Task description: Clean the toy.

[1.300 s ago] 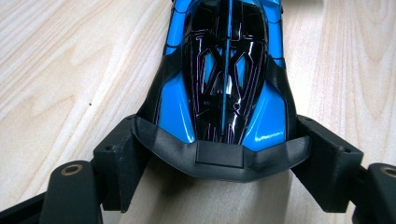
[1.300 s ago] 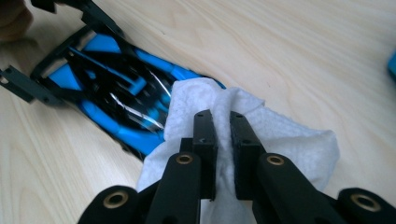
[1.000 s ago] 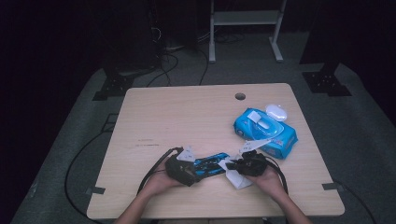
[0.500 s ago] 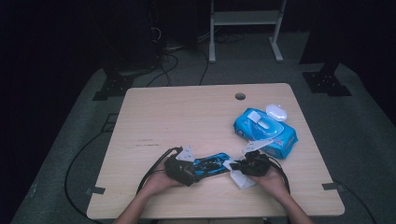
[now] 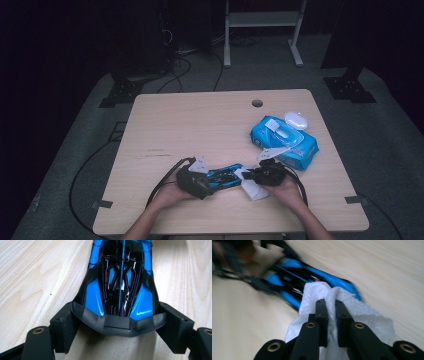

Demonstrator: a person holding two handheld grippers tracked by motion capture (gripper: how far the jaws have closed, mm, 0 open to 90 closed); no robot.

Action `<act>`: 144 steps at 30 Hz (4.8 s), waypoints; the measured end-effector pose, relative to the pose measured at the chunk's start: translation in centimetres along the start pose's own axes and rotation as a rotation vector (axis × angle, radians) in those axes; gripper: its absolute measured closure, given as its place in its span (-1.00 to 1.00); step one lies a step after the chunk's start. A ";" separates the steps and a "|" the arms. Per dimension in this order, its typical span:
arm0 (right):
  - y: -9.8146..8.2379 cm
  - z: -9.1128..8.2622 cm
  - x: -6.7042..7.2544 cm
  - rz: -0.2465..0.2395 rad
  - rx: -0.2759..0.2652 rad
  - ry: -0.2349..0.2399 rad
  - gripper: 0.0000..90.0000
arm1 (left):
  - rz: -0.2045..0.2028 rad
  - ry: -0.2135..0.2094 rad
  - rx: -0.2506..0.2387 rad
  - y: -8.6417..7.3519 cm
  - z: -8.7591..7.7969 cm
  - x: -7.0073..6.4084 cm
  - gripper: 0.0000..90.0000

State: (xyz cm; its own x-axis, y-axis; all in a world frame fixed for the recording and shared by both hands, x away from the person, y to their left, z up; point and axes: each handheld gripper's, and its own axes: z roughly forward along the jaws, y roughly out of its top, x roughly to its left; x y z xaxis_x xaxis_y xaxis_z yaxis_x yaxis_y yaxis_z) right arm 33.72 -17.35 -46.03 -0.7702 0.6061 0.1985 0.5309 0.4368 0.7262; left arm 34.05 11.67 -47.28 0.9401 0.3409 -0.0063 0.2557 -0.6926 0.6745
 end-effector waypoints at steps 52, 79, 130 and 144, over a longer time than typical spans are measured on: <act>-0.8 0.0 2.6 -0.106 -0.047 0.004 0.84 | -0.215 -0.084 -0.127 -0.4 -1.7 0.8 -0.27; -0.5 -2.6 0.0 -0.058 -0.065 -0.042 0.74 | -0.146 -0.060 -0.145 -0.5 -2.0 0.0 -0.07; 0.6 -0.5 1.8 -0.296 -0.074 -0.019 0.32 | -0.054 -0.072 -0.110 -0.6 -1.9 0.1 0.10; 0.8 -1.1 2.0 -0.244 -0.089 -0.054 0.30 | 0.004 -0.017 -0.127 -0.6 -3.0 -0.6 0.19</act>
State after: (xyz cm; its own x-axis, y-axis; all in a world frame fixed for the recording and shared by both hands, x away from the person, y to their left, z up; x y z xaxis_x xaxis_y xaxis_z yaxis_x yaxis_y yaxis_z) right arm 32.24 -16.52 -44.37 -0.8505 0.5255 -0.0233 0.2966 0.5157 0.8038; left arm 32.65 13.77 -45.48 0.9451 0.3266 -0.0147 0.2219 -0.6079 0.7624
